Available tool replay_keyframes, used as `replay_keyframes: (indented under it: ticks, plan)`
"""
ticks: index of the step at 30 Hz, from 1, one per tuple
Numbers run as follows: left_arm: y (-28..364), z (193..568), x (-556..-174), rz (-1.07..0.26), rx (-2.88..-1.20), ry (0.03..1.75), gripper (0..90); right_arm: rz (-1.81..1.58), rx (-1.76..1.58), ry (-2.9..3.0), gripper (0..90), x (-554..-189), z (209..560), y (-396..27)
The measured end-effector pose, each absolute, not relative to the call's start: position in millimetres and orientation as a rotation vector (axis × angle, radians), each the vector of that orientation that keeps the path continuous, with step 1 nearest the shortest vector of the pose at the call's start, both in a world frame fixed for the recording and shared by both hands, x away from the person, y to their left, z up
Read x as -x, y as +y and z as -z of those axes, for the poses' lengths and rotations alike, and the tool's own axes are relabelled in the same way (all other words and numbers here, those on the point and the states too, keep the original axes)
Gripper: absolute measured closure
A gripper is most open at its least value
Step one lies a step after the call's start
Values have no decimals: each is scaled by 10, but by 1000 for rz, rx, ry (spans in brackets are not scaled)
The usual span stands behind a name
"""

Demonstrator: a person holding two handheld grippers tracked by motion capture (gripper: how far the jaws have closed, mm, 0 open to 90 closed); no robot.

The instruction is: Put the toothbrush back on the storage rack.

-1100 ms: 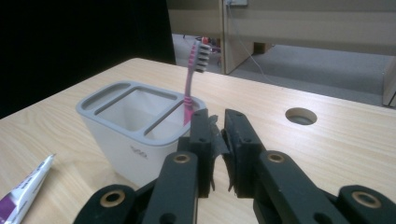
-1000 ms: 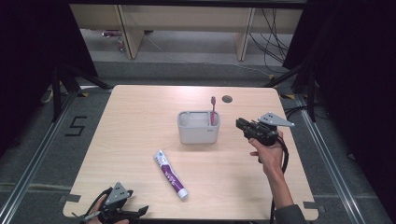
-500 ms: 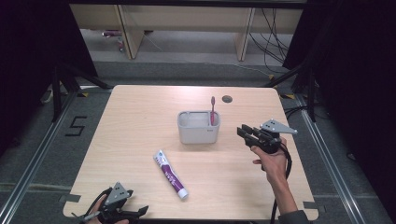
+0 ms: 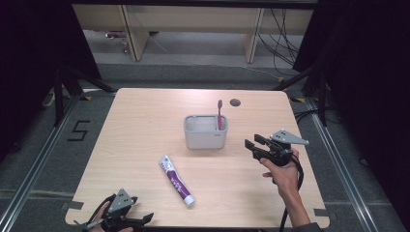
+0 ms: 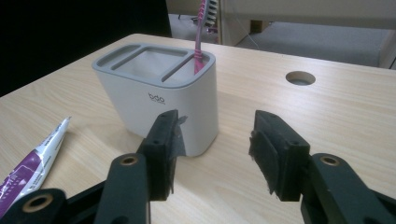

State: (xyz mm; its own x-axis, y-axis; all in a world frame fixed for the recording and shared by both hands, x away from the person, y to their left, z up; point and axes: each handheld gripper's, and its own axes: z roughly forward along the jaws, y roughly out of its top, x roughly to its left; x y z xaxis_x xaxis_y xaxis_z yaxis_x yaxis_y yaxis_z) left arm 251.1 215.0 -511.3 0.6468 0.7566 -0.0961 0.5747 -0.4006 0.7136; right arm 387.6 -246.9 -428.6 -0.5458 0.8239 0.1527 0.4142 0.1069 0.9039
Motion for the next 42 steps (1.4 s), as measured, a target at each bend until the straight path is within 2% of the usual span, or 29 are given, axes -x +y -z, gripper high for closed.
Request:
replay_keyframes:
  ticks: [22,28,42]
  plan:
    - [2157,5114,-2504,-315,-2121,1035,181,-1406,-1205,2009,386,-3682,4320,-2483]
    - [2157,5119,-2510,-324,-2124,1038,181,-1368,-1232,2039,344,-3633,4429,-2476]
    - [2162,5116,-2503,-327,-2129,1036,181,-1339,-1259,2058,319,-3518,4529,-2497]
